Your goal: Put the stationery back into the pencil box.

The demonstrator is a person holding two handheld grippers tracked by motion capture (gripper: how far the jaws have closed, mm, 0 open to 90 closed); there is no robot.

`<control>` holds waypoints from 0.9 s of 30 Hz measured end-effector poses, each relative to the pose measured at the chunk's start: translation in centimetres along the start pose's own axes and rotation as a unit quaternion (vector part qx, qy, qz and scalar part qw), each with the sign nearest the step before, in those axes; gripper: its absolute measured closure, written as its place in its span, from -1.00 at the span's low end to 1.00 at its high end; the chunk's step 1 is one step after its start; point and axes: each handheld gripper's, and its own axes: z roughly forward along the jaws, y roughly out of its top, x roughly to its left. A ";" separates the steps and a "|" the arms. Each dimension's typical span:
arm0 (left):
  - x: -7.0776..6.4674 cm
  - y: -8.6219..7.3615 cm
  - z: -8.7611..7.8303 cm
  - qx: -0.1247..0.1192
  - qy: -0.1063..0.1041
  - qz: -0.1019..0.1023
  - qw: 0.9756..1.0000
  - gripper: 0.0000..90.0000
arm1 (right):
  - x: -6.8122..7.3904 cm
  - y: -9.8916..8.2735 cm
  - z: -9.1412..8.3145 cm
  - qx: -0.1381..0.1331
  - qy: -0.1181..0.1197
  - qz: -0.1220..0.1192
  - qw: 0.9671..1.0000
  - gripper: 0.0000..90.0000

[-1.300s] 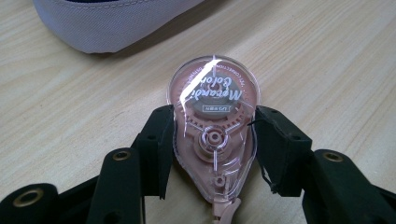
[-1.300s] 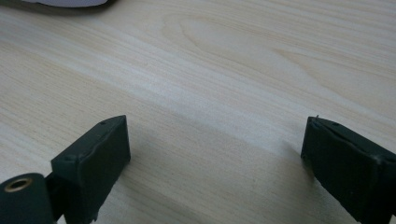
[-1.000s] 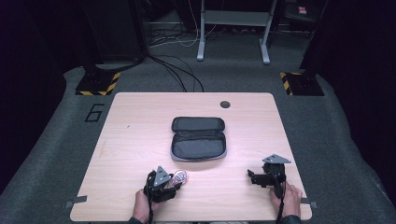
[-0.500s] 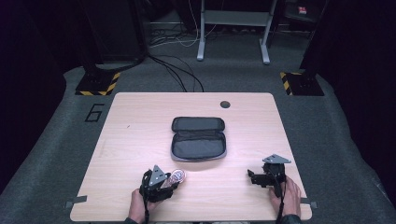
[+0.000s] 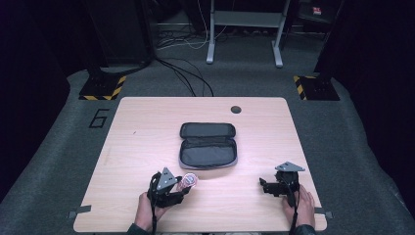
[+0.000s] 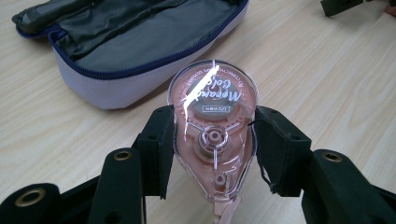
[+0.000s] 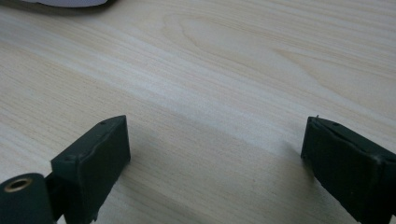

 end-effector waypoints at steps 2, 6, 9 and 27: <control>0.1 0.2 0.0 0.001 -0.001 0.004 1.000 0.11 | 0.0 0.0 0.0 0.000 -0.001 -0.001 1.000 -0.84; 0.4 0.7 0.2 0.001 -0.002 0.004 1.000 0.11 | -0.1 0.0 0.1 -0.002 0.000 -0.004 1.000 -0.85; 0.9 1.3 0.4 -0.001 -0.010 0.001 1.000 0.11 | -0.1 0.0 0.1 -0.002 0.001 -0.004 1.000 -0.85; 3.2 4.8 1.4 -0.012 -0.004 0.005 1.000 0.11 | -0.1 0.0 0.1 -0.001 0.002 -0.002 1.000 -0.85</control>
